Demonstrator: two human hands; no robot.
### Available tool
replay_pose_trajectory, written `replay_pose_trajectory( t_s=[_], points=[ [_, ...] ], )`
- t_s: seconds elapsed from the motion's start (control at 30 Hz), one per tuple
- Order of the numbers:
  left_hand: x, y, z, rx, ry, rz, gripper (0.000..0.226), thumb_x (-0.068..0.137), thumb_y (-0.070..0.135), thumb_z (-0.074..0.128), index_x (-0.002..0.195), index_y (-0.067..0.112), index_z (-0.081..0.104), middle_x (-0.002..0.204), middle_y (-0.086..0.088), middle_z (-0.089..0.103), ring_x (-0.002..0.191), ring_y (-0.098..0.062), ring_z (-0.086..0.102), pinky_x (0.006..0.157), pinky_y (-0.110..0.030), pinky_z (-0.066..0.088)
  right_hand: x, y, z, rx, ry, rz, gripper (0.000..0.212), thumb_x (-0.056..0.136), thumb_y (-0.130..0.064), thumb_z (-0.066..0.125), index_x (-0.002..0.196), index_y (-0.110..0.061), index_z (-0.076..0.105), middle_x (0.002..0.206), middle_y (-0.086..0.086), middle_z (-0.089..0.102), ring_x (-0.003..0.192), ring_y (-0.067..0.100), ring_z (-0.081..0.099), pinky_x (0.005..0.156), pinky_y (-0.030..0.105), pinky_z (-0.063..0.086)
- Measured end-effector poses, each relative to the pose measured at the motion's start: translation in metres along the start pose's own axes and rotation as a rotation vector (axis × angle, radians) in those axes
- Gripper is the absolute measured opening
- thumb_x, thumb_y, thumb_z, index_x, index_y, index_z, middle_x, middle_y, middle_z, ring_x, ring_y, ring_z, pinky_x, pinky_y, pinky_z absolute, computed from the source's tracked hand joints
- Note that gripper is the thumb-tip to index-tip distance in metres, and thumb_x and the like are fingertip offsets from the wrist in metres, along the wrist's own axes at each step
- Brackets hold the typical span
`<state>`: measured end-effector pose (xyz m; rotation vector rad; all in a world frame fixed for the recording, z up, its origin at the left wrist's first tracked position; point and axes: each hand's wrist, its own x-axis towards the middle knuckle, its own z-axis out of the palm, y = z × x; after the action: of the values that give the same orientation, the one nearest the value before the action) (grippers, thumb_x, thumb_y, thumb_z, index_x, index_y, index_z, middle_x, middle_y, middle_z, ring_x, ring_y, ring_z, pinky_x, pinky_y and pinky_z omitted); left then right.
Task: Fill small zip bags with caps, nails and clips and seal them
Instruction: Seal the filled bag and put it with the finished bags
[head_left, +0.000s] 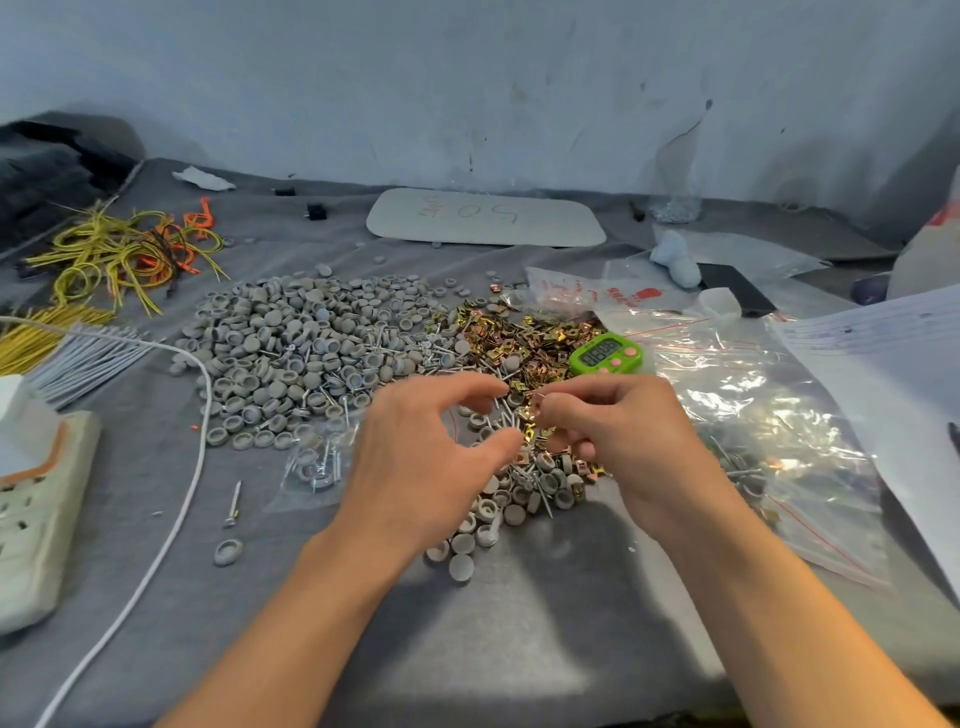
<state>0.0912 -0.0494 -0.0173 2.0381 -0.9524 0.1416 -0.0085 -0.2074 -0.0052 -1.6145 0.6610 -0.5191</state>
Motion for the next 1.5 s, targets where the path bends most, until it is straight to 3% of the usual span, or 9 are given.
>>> replay_pose_trajectory(
  t_s=[0.1,0.2,0.33,0.53,0.93,1.07,1.2,1.33,1.5],
  points=[
    [-0.001,0.006,0.004,-0.116,-0.052,-0.029,0.033,0.075,0.048,0.085,0.107,0.047,0.076,0.089,0.035,0.070,0.095,0.015,0.063,0.080,-0.002,0.040,-0.005,-0.003,0.001,0.273,-0.115,0.112,0.017,0.089,-0.001,0.074,0.077,-0.011,0.081,0.075,0.012,0.076,0.054,0.012,0.065,0.045,0.017,0.043],
    [0.001,0.008,0.004,-0.205,-0.038,-0.063,0.032,0.079,0.037,0.085,0.108,0.046,0.077,0.086,0.034,0.072,0.093,0.014,0.065,0.081,-0.003,0.043,-0.006,-0.005,0.002,0.320,-0.190,0.129,0.019,0.092,-0.002,0.070,0.079,-0.010,0.081,0.075,0.012,0.075,0.056,0.013,0.066,0.049,0.018,0.046],
    [0.001,0.008,-0.002,-0.286,-0.024,-0.033,0.029,0.081,0.028,0.086,0.101,0.048,0.079,0.090,0.033,0.073,0.096,0.012,0.067,0.086,-0.016,0.052,-0.007,-0.005,0.003,0.238,-0.221,0.099,0.019,0.093,-0.001,0.070,0.082,-0.011,0.082,0.077,0.013,0.076,0.060,0.014,0.068,0.051,0.018,0.048],
    [0.007,0.003,-0.001,-0.366,0.003,-0.096,0.026,0.080,0.012,0.085,0.083,0.038,0.081,0.080,0.022,0.076,0.084,0.005,0.071,0.074,-0.007,0.050,-0.010,-0.005,0.006,0.186,-0.223,-0.034,0.025,0.082,0.005,0.078,0.082,-0.020,0.084,0.075,0.013,0.076,0.065,0.019,0.073,0.052,0.019,0.048],
    [0.006,0.005,-0.004,-0.378,-0.003,-0.147,0.018,0.085,0.017,0.081,0.082,0.035,0.081,0.076,0.019,0.076,0.075,0.002,0.071,0.067,-0.011,0.053,-0.014,-0.011,0.017,-0.109,-0.058,-0.275,0.011,0.080,-0.009,0.084,0.077,-0.019,0.082,0.067,0.001,0.076,0.060,0.018,0.073,0.060,0.032,0.062],
    [0.004,0.008,-0.008,-0.340,0.001,-0.142,0.020,0.087,0.024,0.079,0.099,0.040,0.081,0.085,0.025,0.076,0.085,0.007,0.070,0.073,-0.011,0.053,-0.013,-0.010,0.019,-0.154,-0.044,-0.252,0.011,0.082,-0.012,0.083,0.075,-0.019,0.081,0.065,0.000,0.075,0.056,0.014,0.070,0.055,0.025,0.056],
    [0.003,0.009,-0.018,-0.118,0.023,0.096,0.041,0.075,0.014,0.085,0.100,0.047,0.079,0.096,0.033,0.072,0.100,0.016,0.063,0.090,-0.001,0.041,-0.012,-0.008,0.019,-0.028,-0.124,-0.108,0.017,0.085,-0.004,0.077,0.073,-0.016,0.080,0.062,0.007,0.071,0.049,0.016,0.057,0.050,0.020,0.045],
    [0.002,0.009,-0.021,-0.096,-0.027,0.066,0.032,0.071,0.020,0.089,0.088,0.045,0.081,0.083,0.034,0.072,0.088,0.018,0.064,0.079,0.002,0.041,-0.010,-0.006,0.017,-0.021,-0.241,0.021,0.017,0.090,-0.009,0.078,0.074,-0.014,0.080,0.060,0.008,0.068,0.050,0.014,0.051,0.048,0.019,0.042],
    [0.001,0.007,-0.021,-0.146,-0.119,-0.045,0.018,0.064,0.032,0.080,0.079,0.043,0.080,0.072,0.030,0.071,0.073,0.011,0.069,0.070,-0.008,0.050,-0.010,-0.006,0.014,-0.043,-0.314,0.056,0.018,0.089,-0.009,0.078,0.072,-0.015,0.079,0.064,0.010,0.069,0.062,0.023,0.054,0.050,0.019,0.043]
  ],
)
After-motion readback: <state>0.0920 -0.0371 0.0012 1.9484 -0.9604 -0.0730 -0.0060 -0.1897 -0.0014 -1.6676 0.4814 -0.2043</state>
